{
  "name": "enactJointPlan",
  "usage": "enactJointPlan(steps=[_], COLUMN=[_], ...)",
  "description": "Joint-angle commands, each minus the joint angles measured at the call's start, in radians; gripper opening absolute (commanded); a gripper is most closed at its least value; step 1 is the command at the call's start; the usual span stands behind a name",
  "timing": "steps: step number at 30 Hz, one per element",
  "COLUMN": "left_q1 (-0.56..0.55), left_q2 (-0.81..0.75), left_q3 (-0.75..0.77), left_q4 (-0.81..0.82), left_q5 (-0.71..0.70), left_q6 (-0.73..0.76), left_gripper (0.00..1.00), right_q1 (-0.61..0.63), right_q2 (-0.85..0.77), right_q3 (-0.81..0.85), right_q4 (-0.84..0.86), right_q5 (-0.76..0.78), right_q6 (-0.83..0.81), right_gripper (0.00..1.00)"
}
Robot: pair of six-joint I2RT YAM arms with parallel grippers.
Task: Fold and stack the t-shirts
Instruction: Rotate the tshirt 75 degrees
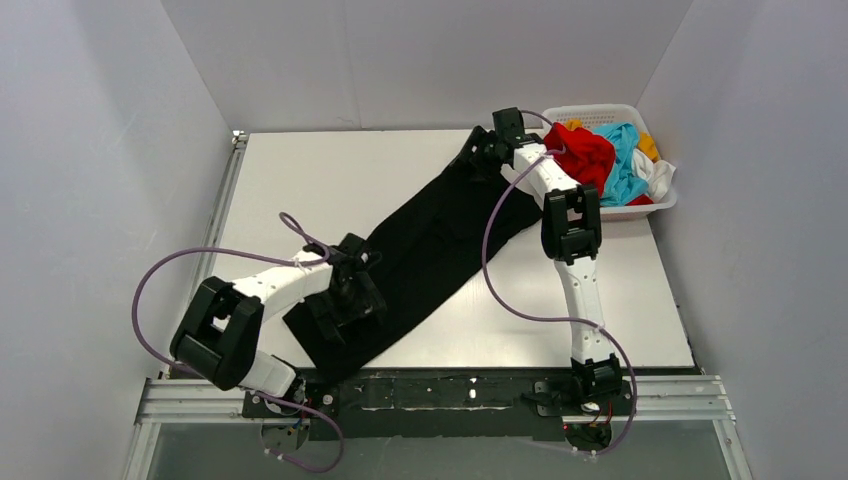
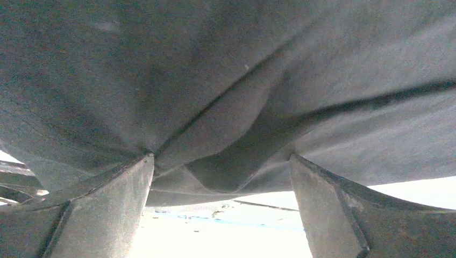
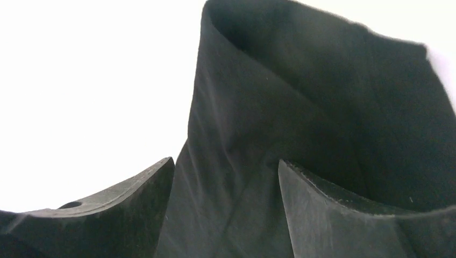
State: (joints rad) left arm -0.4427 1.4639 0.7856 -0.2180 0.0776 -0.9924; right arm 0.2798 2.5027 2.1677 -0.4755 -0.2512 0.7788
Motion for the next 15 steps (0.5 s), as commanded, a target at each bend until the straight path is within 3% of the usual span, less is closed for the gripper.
enactJointPlan(steps=[1, 6, 11, 15], left_q1=[-0.195, -0.354, -0.453, -0.487], left_q2=[-0.045, 0.059, 0.117, 0.004], left_q3=[-0.05, 0.033, 0.1, 0.075], left_q4=[-0.068, -0.014, 0.01, 0.002], left_q5=[-0.01, -0.03, 0.011, -0.06], left_q6=[-0.161, -0.176, -0.179, -0.178], left_gripper=[0.98, 0.98, 0.98, 0.98], right_q1=[0.031, 0.076, 0.129, 0.132], right_q2=[0.137, 0.221, 0.231, 0.134], right_q3=[0.224, 0.314, 0.362, 0.33], right_q4=[0.031, 0.277, 0.323, 0.273], right_q5=[-0.108, -0.168, -0.164, -0.142], right_q6=[0.041, 0.178, 0.127, 0.041], right_gripper=[0.79, 0.79, 0.82, 0.83])
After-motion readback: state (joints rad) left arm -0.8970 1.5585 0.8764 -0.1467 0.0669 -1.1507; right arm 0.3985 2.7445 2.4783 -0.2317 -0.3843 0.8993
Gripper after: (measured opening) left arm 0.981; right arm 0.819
